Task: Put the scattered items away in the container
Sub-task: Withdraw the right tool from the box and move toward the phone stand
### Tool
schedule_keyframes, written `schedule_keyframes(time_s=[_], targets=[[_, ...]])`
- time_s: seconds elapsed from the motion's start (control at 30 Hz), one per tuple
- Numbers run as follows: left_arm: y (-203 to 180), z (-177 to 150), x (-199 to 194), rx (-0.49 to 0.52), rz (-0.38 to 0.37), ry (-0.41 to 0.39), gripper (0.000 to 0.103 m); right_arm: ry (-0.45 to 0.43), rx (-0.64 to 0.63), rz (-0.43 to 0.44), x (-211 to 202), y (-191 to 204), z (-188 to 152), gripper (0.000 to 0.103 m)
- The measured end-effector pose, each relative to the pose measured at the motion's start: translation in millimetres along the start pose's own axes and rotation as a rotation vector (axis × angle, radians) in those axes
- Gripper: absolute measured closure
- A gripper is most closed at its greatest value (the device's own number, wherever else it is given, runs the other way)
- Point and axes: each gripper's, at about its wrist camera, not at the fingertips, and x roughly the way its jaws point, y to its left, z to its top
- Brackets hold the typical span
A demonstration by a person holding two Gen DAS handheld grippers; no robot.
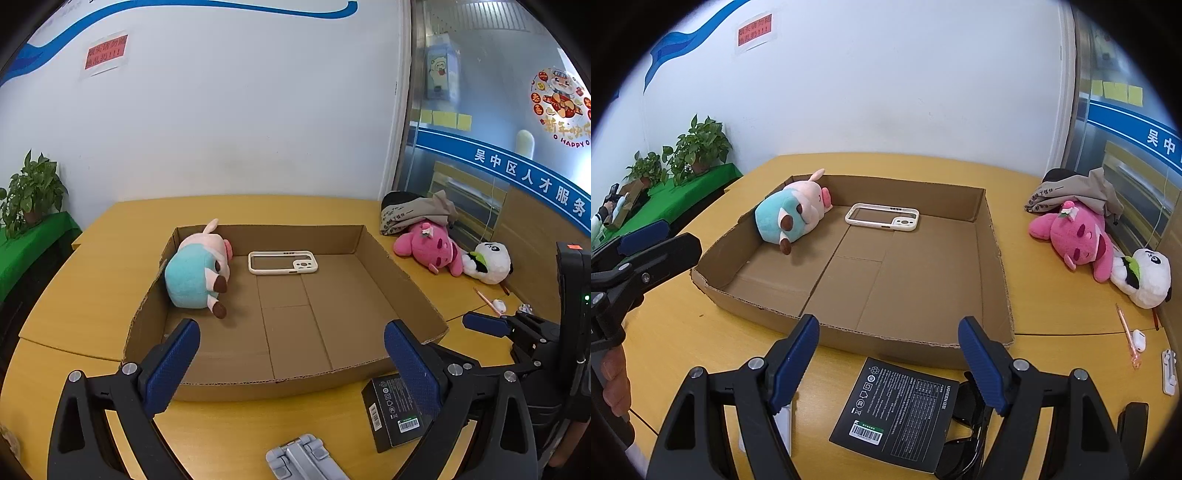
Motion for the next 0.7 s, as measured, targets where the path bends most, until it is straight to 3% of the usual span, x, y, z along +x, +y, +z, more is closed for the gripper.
schedule_keyframes(time_s=[0.47,0.7], targets=[[0,-3,10,-0.012,-0.008,0.024,0.002,0.017,0.01,-0.006,9,-7,-2,0.026],[11,-14,11,-0.047,-0.009,0.055,0.002,0.039,-0.006,0.031,13,-2,-9,0.026]])
